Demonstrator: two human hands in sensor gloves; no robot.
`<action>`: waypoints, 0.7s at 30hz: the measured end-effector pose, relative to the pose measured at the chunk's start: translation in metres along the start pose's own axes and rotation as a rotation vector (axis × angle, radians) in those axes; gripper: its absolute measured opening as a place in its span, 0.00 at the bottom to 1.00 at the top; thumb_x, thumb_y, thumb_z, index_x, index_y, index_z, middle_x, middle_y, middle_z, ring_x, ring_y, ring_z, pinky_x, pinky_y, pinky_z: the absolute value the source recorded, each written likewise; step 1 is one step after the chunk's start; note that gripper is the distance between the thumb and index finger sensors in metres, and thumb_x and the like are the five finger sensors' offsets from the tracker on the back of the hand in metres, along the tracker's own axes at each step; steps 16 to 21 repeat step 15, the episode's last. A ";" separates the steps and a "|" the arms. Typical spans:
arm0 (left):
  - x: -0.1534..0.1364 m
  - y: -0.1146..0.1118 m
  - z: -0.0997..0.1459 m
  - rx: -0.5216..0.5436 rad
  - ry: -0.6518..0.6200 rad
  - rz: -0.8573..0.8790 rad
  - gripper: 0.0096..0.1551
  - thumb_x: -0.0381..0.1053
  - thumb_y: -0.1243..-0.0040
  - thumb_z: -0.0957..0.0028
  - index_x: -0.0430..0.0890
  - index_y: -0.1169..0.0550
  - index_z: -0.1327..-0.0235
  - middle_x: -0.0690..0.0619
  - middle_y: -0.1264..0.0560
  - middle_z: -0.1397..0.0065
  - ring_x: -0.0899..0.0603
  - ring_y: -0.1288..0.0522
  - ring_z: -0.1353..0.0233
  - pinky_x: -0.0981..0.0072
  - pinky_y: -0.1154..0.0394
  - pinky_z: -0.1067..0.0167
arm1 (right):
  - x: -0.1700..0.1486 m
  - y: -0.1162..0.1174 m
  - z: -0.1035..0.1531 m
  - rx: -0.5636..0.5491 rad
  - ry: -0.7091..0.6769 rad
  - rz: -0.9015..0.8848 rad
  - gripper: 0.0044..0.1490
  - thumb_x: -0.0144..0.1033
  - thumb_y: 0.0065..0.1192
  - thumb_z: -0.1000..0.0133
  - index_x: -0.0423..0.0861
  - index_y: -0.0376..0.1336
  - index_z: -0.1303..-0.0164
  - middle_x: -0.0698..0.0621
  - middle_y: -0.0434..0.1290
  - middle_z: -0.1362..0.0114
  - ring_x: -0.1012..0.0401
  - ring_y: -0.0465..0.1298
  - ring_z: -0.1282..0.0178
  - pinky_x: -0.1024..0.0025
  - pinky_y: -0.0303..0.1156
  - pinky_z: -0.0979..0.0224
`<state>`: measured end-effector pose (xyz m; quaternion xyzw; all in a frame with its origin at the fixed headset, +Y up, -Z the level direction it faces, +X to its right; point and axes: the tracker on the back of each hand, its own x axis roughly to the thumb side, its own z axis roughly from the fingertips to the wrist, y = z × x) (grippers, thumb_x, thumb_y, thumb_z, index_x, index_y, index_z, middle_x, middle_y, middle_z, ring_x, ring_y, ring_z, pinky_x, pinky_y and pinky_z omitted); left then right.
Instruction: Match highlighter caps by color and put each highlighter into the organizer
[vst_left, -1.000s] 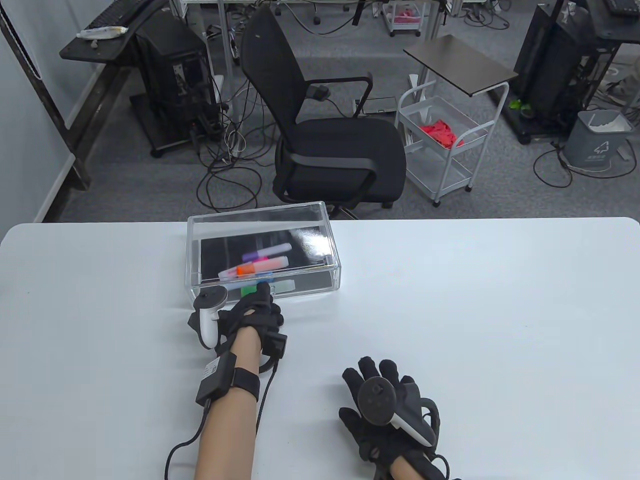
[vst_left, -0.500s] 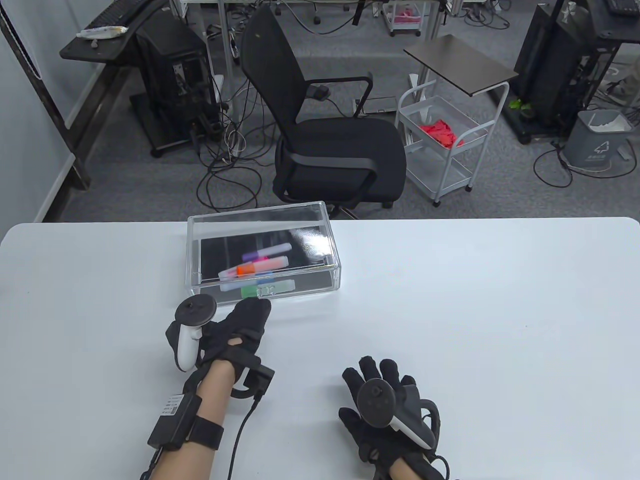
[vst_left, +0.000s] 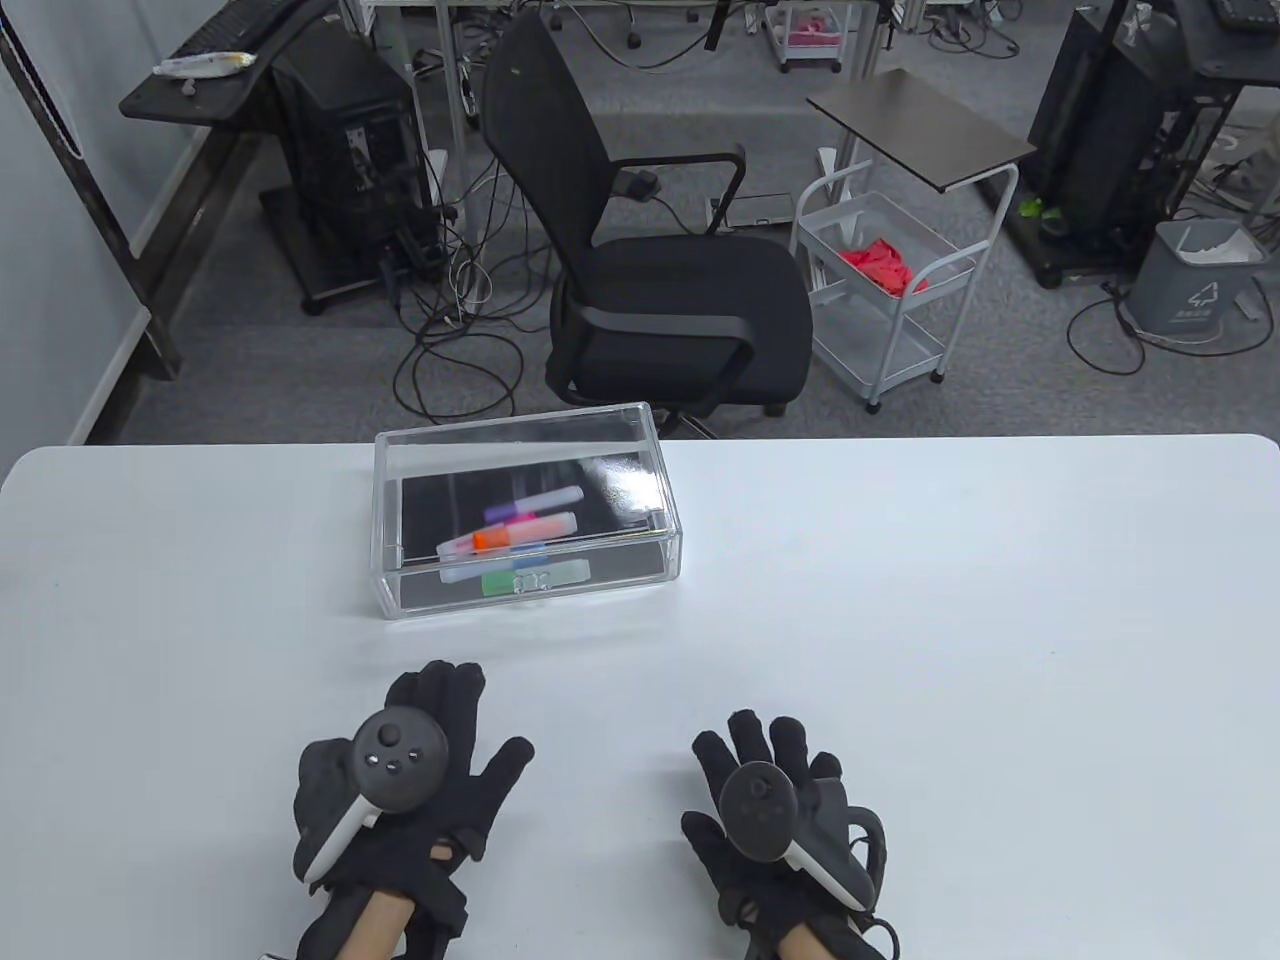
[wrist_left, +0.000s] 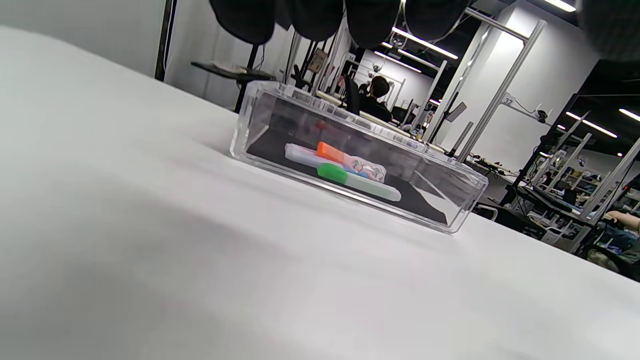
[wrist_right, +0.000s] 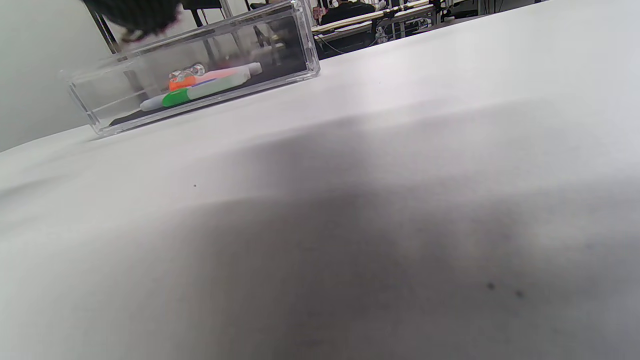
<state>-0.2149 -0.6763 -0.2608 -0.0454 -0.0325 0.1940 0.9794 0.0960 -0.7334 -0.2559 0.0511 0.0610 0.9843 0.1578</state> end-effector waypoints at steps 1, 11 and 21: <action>0.001 -0.005 0.006 0.006 0.003 -0.052 0.54 0.83 0.56 0.53 0.61 0.52 0.17 0.56 0.56 0.12 0.38 0.57 0.10 0.38 0.49 0.21 | 0.000 0.000 0.001 -0.004 0.000 0.000 0.47 0.54 0.58 0.51 0.61 0.42 0.24 0.53 0.34 0.16 0.44 0.31 0.17 0.28 0.31 0.26; -0.008 -0.049 0.018 -0.100 0.077 -0.273 0.57 0.86 0.60 0.56 0.64 0.61 0.19 0.60 0.66 0.13 0.42 0.68 0.11 0.39 0.62 0.22 | 0.001 0.005 0.003 0.005 0.004 -0.003 0.47 0.54 0.58 0.52 0.61 0.42 0.24 0.53 0.34 0.16 0.44 0.30 0.17 0.28 0.31 0.26; -0.013 -0.058 0.020 -0.144 0.103 -0.272 0.58 0.86 0.62 0.57 0.64 0.63 0.20 0.60 0.68 0.14 0.42 0.70 0.12 0.38 0.63 0.22 | 0.001 0.008 0.003 0.018 0.001 0.005 0.47 0.54 0.58 0.52 0.61 0.42 0.24 0.53 0.34 0.16 0.44 0.30 0.17 0.28 0.31 0.26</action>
